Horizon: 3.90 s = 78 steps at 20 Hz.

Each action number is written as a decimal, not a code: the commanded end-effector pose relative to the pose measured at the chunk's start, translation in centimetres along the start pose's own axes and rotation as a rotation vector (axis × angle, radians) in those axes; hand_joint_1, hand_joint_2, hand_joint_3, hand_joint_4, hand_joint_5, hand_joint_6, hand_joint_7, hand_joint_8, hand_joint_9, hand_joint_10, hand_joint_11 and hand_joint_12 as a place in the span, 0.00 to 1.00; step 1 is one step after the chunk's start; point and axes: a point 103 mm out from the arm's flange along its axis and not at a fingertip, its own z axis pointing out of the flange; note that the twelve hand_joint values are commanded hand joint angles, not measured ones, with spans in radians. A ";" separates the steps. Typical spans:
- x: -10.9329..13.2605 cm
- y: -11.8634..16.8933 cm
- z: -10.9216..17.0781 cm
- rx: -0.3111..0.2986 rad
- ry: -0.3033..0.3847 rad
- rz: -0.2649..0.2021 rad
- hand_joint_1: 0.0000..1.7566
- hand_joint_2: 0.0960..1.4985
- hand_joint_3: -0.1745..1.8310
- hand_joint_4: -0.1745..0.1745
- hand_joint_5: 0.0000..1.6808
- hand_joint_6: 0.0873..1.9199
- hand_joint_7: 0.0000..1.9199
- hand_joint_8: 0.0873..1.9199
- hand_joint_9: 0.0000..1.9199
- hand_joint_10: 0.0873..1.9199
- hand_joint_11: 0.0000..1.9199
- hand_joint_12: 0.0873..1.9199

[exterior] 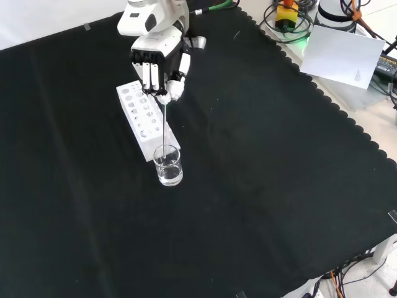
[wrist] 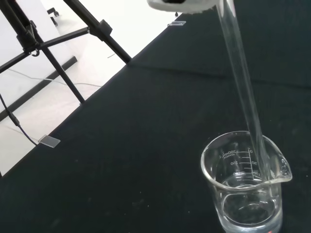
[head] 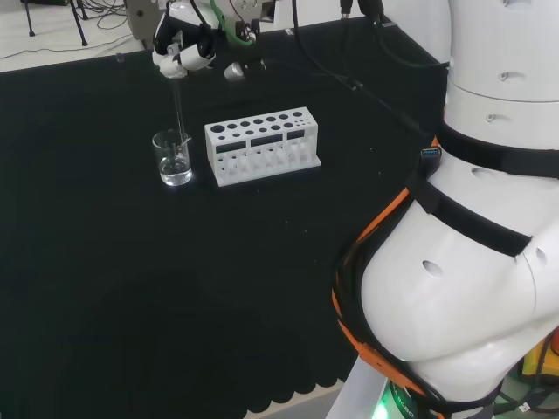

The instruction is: Put the glass rod back on the white test tube rack.

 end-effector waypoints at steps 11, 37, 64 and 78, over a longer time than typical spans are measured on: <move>0.2 -1.2 -3.0 -0.059 0.012 0.041 0.73 0.72 0.09 0.00 0.67 0.20 0.49 0.71 0.82 0.54 0.85 0.44; -6.2 -6.1 -9.3 -0.145 -0.024 0.184 0.73 0.72 0.09 0.00 0.67 0.20 0.49 0.71 0.82 0.55 0.85 0.44; -9.6 -11.7 -12.0 -0.203 -0.052 0.282 0.73 0.72 0.09 0.00 0.68 0.20 0.49 0.71 0.82 0.55 0.85 0.44; -9.0 -12.4 -12.5 -0.216 -0.051 0.257 0.73 0.72 0.09 0.00 0.68 0.20 0.49 0.71 0.82 0.55 0.85 0.44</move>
